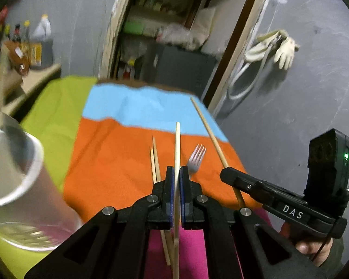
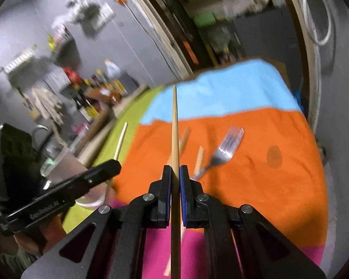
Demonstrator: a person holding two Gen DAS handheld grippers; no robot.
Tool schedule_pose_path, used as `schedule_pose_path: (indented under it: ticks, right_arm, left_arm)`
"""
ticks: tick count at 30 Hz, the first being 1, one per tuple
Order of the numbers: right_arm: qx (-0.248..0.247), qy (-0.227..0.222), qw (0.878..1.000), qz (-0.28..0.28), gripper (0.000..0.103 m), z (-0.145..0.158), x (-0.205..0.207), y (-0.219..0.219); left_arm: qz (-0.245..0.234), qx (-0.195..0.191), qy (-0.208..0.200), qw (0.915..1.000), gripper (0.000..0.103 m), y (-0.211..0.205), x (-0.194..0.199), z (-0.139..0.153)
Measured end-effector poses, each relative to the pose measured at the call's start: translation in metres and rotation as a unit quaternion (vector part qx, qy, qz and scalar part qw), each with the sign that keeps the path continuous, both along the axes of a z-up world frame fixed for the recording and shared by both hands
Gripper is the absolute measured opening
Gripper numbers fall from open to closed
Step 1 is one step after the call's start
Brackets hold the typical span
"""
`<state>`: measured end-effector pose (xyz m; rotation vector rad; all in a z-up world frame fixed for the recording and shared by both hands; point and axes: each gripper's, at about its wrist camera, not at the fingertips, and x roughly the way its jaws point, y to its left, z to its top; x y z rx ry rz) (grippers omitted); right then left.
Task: Organize utensils
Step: 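Lift both held chopsticks upright and carry them over the white caddy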
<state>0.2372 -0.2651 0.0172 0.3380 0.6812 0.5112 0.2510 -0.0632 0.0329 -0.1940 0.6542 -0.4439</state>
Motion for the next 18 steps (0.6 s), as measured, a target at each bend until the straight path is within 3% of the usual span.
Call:
schedule_pose_path:
  ticks: [7, 11, 18]
  right_arm:
    - [0.006, -0.138, 0.990, -0.014, 0.005, 0.038, -0.036, 0.033]
    - [-0.006, -0.231, 0.973, -0.029, 0.005, 0.059, -0.056, 0.062]
    - [0.015, -0.321, 0.946, -0.040, 0.005, 0.087, -0.075, 0.095]
  left_arm:
    - [0.036, 0.003, -0.105, 0.9938, 0.002, 0.020, -0.039, 0.047]
    - [0.053, 0.003, -0.155, 0.9866, 0.002, 0.034, -0.057, 0.072]
    - [0.091, -0.002, -0.213, 0.9729, 0.002, 0.071, -0.079, 0.099]
